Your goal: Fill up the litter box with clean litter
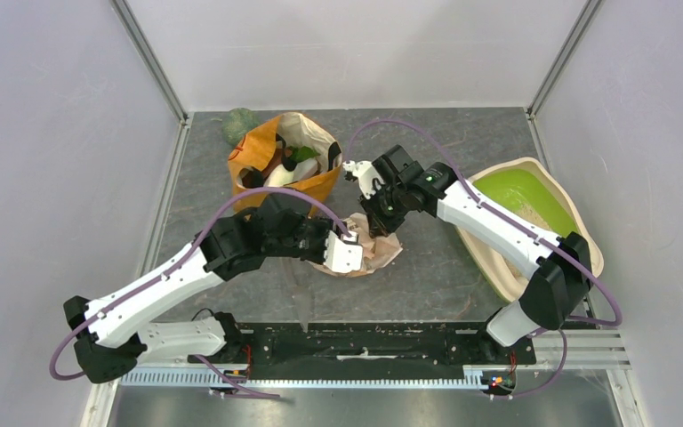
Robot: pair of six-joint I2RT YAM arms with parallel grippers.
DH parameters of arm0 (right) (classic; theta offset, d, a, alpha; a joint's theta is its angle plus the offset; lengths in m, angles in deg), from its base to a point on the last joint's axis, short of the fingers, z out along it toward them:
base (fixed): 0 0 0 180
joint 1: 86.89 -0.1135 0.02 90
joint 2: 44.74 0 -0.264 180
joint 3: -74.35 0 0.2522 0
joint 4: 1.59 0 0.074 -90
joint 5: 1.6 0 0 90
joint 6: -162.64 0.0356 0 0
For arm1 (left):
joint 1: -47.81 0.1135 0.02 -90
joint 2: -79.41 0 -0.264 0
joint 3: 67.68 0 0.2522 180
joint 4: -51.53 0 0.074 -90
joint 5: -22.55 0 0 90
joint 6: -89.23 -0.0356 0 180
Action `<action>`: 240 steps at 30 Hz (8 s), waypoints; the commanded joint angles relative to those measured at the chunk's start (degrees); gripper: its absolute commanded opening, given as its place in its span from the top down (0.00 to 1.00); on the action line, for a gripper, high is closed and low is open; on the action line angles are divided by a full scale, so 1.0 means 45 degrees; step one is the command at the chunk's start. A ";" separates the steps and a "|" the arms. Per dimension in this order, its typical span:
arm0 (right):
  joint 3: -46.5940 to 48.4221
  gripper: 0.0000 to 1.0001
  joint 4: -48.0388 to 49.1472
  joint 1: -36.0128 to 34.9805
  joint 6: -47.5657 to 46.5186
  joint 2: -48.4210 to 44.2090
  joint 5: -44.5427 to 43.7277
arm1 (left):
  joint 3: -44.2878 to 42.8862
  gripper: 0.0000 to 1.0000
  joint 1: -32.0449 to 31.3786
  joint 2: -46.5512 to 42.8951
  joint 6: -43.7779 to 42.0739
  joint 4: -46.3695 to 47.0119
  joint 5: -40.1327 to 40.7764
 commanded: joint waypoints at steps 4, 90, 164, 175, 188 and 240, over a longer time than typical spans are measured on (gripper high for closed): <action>0.0262 1.00 0.0901 0.0124 0.0904 -0.0253 0.0762 | 0.1162 0.82 0.0139 -0.0002 0.0485 0.0454 0.0870; -0.0528 1.00 0.1584 -0.0346 0.1169 0.0311 -0.2850 | 0.1302 0.98 0.2391 -0.1137 -0.0674 0.0053 -0.3353; -0.1026 0.03 0.1693 0.3310 0.0976 -0.5610 0.0336 | 0.7030 0.35 -0.5538 0.1430 -0.4714 -0.0281 0.4887; -0.0605 0.03 0.1834 0.3567 0.1528 -0.5913 -0.0034 | 0.2840 0.98 -0.5752 0.2325 -0.2328 -0.1780 0.3419; 0.0740 0.03 0.3614 0.5197 0.4743 -0.6368 0.0188 | -0.6588 0.98 -0.0843 0.2270 1.0393 0.1489 0.1742; 0.2118 0.06 1.1616 0.5649 1.1665 -0.3527 0.5195 | -0.4993 0.98 0.6817 0.1661 2.7096 0.6289 0.3735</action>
